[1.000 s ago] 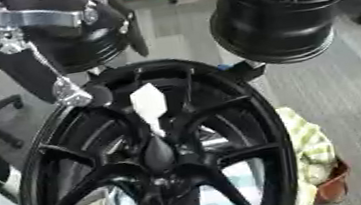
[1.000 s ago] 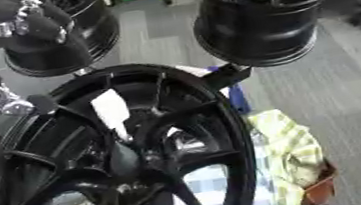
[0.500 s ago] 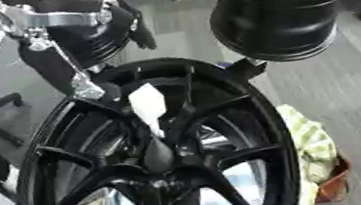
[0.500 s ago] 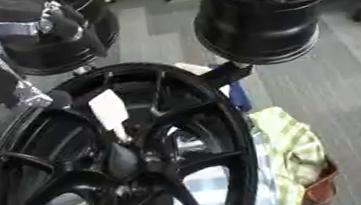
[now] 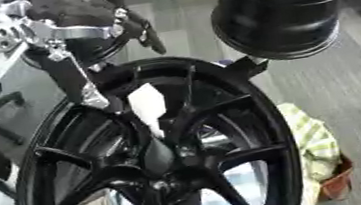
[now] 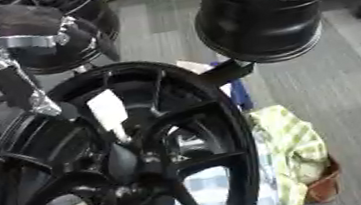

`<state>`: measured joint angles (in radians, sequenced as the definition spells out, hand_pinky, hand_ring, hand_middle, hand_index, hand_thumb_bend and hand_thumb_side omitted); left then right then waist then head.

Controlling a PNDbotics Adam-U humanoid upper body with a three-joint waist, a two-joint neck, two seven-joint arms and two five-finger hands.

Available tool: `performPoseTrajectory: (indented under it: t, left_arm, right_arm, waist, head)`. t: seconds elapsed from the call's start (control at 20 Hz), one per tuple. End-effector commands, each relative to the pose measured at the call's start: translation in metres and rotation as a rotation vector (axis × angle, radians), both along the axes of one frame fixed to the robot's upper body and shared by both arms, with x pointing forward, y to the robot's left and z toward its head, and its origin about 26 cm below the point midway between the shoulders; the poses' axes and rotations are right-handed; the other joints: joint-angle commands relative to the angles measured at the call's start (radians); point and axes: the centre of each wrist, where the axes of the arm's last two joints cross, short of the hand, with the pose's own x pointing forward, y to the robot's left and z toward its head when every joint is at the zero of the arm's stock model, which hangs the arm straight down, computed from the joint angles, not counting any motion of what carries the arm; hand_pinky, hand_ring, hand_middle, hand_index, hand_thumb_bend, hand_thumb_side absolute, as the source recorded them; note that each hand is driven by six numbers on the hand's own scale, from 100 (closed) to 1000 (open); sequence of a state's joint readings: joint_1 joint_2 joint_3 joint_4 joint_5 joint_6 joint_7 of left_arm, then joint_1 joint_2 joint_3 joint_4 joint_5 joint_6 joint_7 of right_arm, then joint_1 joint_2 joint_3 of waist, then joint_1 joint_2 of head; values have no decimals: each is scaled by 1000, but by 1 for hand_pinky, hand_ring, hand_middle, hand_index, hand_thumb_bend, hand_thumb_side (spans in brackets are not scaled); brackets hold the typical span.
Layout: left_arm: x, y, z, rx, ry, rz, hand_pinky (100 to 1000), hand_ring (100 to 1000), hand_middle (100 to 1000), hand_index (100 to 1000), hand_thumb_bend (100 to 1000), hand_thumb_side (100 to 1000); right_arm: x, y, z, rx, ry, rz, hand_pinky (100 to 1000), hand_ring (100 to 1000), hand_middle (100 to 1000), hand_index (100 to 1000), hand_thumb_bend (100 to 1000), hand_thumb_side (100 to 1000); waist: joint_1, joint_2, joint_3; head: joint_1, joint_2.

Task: Pull the pin out of the wheel hub.

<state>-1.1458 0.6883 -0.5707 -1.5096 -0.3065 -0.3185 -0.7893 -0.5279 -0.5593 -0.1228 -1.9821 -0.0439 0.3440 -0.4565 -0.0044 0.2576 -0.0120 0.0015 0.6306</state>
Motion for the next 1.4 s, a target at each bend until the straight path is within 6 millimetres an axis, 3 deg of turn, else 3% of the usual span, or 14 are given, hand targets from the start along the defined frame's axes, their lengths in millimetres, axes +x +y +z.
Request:
performPoseTrajectory:
  t: [0.05, 0.95, 1.4]
  left_arm:
    - [1, 0, 3, 155, -22, -85, 855, 827, 778, 880, 513, 100]
    - [16, -4, -27, 174, 64, -91, 832, 790, 709, 860, 415, 100]
    - [16, -9, -31, 182, 79, -99, 794, 723, 574, 759, 306, 100]
  right_arm:
    - [-5, 0, 10, -7, -41, -1, 767, 590, 575, 721, 384, 294]
    - [-4, 1, 9, 26, -44, 1, 766, 587, 572, 718, 388, 294]
    - [-4, 1, 8, 43, -44, -5, 765, 586, 572, 717, 394, 292]
  waist:
    - [1, -14, -3]
    - [-2, 0, -13]
    - [-1, 1, -15]
  head:
    - [4, -17]
    - [19, -18]
    - [23, -13]
